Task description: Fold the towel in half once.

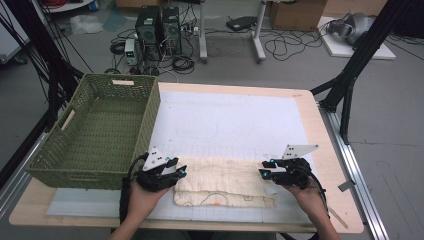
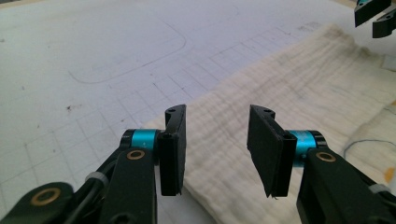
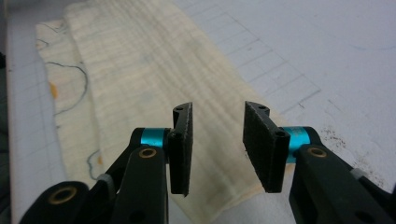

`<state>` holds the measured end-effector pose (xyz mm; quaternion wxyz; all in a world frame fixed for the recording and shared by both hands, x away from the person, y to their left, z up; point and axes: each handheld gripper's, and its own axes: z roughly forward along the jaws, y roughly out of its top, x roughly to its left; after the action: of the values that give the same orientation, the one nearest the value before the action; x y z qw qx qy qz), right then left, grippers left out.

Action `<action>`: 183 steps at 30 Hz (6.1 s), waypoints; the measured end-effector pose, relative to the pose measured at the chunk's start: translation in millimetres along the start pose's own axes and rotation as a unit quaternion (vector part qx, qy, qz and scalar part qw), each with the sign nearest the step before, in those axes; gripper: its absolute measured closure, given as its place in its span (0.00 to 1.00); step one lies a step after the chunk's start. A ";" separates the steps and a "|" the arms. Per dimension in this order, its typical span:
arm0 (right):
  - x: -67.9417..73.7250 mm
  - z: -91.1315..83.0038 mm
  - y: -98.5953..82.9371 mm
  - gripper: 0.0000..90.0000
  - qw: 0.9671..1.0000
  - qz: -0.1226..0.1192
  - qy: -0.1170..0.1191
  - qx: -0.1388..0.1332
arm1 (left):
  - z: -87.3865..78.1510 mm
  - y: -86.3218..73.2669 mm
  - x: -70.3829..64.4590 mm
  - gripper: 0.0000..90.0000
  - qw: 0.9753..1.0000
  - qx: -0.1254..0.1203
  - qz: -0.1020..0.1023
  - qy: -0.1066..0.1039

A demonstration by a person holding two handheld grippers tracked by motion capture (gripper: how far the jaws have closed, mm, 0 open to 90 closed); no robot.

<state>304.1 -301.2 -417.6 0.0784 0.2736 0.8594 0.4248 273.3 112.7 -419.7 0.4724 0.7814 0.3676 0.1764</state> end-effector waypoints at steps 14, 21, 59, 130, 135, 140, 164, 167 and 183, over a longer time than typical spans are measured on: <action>-40.8 25.4 3.3 0.57 0.997 0.039 -0.052 0.029 | 46.0 5.2 22.1 0.63 0.996 0.061 -0.026 0.056; -42.5 34.6 1.5 0.90 0.998 0.037 -0.006 0.050 | 50.5 1.9 24.7 0.95 0.996 0.074 -0.018 0.040; -10.0 6.6 -3.9 0.65 1.000 0.009 -0.014 0.013 | 31.6 1.4 16.4 0.72 0.999 0.029 -0.001 0.018; 3.5 3.4 -24.6 0.80 0.998 -0.002 0.032 0.060 | 9.4 -22.0 -7.6 0.85 0.995 0.080 0.044 -0.051; 1.7 -1.2 -17.0 0.68 1.000 -0.002 0.015 0.020 | 2.8 -15.3 -2.4 0.79 0.997 0.038 0.036 -0.054; -1.2 -2.3 -9.7 0.58 1.000 0.004 0.002 -0.007 | -0.4 -13.9 -2.6 0.66 0.998 0.012 0.036 -0.051; 0.0 8.0 -2.4 0.40 1.000 0.004 -0.011 0.001 | -1.3 -15.7 1.0 0.50 0.999 -0.007 0.029 -0.036; -0.3 8.6 -2.9 0.40 1.000 0.006 -0.009 0.001 | -2.2 -15.9 2.8 0.50 0.999 -0.009 0.026 -0.034; -0.2 9.7 -3.6 0.40 1.000 0.010 -0.010 0.008 | -4.0 -15.3 2.5 0.52 0.999 -0.013 0.028 -0.040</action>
<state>306.4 -296.3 -426.5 0.0808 0.2869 0.8591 0.4160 266.2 121.3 -431.1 0.4916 0.7915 0.3246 0.1630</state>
